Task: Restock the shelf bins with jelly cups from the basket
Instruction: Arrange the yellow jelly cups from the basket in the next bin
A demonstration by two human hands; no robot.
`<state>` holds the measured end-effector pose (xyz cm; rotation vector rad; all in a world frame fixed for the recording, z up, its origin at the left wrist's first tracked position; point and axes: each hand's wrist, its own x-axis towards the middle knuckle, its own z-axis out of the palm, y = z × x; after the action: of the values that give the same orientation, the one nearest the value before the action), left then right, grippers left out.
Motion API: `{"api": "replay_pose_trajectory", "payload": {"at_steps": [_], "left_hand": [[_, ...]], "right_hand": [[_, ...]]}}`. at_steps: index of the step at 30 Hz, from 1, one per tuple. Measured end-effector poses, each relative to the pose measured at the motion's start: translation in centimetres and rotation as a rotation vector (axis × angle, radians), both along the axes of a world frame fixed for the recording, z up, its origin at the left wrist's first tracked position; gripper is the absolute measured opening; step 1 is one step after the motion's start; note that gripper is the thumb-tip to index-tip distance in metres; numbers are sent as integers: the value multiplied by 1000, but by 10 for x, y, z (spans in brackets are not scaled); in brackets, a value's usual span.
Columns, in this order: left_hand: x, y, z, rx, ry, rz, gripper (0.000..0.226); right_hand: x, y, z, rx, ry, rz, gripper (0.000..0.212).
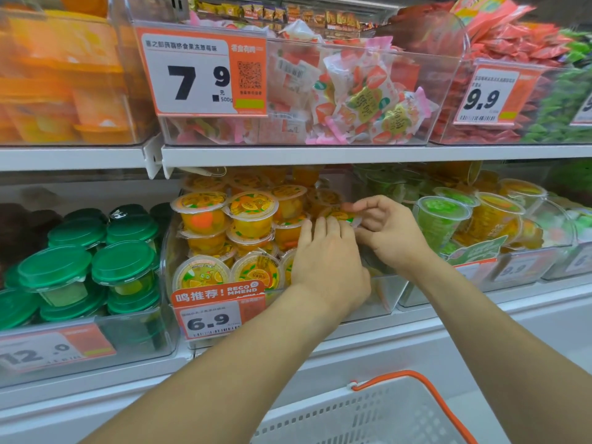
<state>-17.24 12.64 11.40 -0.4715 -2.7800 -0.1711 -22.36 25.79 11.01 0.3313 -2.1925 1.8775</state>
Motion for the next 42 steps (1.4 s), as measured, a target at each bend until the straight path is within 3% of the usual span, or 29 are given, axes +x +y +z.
{"api": "replay_pose_trajectory", "payload": {"at_steps": [3, 9, 14, 17, 20, 25, 30, 33, 37, 42], "left_hand": [[-1, 1, -1, -20, -1, 6, 70], [-5, 5, -1, -23, -8, -1, 72], [-8, 2, -1, -10, 5, 7, 73], [-7, 0, -1, 0, -1, 15, 73], [-4, 0, 0, -4, -4, 28, 73], [-4, -1, 3, -25, -1, 66, 64], [-4, -1, 5, -39, -16, 58, 69], [-3, -3, 6, -34, -15, 63, 69], [-1, -4, 9, -10, -27, 52, 60], [-1, -4, 5, 6, -26, 74, 57]], "right_hand": [[-4, -3, 0, -123, -54, -65, 46], [-34, -5, -3, 127, -282, -68, 91], [-44, -10, -3, -34, -404, 152, 62], [-42, -12, 2, -52, -383, 244, 63], [-38, -15, 8, -56, -416, 291, 49], [-30, -17, 19, -184, -505, 332, 5], [-32, -32, 14, -269, -458, 84, 28], [-34, -38, 16, -219, -446, -6, 17], [-36, -37, 25, -180, -525, -74, 31], [-39, -49, 29, -115, -541, -126, 27]]}}
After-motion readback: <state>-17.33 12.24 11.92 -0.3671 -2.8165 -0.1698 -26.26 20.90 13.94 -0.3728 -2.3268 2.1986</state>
